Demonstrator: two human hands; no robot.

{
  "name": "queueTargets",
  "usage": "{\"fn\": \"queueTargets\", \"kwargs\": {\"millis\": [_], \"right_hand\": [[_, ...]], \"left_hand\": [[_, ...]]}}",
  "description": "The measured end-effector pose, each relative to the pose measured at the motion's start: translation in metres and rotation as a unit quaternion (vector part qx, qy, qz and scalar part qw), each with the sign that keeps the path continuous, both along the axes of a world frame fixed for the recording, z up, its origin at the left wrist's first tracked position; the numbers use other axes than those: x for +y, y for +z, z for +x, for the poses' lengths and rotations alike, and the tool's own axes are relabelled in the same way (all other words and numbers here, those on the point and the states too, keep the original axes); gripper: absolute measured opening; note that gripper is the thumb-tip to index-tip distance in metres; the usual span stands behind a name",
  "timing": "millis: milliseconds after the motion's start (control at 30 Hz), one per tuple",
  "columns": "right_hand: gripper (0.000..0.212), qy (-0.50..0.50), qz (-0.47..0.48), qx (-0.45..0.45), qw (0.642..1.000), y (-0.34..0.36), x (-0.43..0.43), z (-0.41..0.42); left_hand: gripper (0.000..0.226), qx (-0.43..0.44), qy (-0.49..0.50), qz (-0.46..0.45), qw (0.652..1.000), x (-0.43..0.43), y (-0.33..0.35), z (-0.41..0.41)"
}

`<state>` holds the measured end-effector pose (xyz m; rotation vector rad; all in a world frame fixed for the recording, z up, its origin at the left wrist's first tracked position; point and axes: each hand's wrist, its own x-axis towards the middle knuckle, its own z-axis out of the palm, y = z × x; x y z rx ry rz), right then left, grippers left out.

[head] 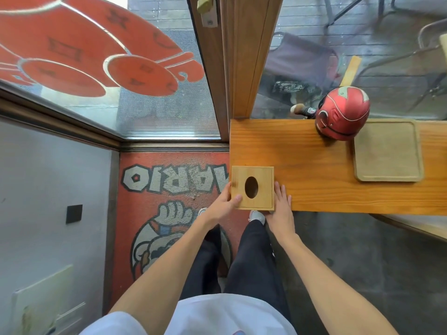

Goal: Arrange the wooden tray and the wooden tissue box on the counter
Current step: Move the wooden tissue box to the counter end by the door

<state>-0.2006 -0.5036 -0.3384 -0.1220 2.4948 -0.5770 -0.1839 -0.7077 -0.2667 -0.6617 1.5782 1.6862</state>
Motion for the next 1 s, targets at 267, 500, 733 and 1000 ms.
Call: {"fn": "queueTargets", "kwargs": {"millis": [267, 500, 733, 1000], "right_hand": [[0.092, 0.063, 0.043, 0.002, 0.997, -0.002, 0.0, 0.0], [0.088, 0.087, 0.067, 0.001, 0.994, -0.004, 0.001, 0.001], [0.091, 0.142, 0.114, -0.005, 0.983, -0.003, 0.004, 0.0], [0.091, 0.176, 0.135, -0.015, 0.975, 0.002, 0.006, -0.001]], "left_hand": [[0.059, -0.057, 0.039, 0.008, 0.998, -0.005, -0.001, -0.002], [0.049, -0.094, 0.079, 0.009, 0.992, -0.009, -0.007, -0.003], [0.043, -0.087, 0.12, 0.016, 0.989, -0.01, -0.016, 0.004], [0.043, -0.073, 0.117, 0.025, 0.99, -0.011, -0.014, 0.011]]}}
